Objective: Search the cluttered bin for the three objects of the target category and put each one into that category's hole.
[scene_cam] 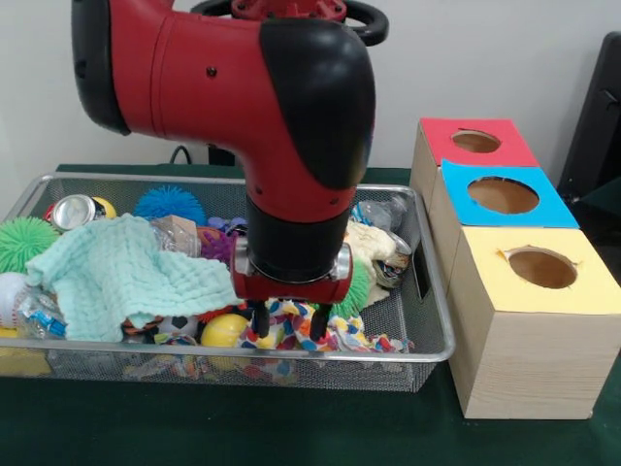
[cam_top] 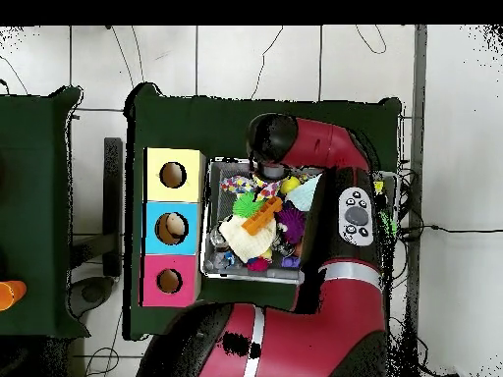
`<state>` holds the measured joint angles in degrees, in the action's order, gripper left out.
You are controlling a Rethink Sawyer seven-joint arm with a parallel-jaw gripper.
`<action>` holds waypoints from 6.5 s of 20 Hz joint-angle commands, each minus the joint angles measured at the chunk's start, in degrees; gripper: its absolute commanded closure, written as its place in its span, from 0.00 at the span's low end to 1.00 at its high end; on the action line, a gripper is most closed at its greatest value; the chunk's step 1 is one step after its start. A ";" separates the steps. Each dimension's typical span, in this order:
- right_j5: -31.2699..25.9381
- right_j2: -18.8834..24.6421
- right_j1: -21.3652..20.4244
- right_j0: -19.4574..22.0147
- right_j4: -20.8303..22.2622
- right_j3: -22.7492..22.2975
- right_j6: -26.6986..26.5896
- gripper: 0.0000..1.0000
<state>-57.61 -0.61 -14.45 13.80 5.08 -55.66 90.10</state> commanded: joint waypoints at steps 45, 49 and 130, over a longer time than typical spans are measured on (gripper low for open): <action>-3.41 0.33 4.72 -1.78 -0.73 -3.68 7.65 1.00; -3.42 0.51 4.80 -1.58 -0.69 -3.64 7.15 1.00; 13.02 20.91 -24.29 4.19 -14.30 -28.12 0.89 1.00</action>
<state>-46.73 16.14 -41.09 18.63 -10.89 -79.97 90.10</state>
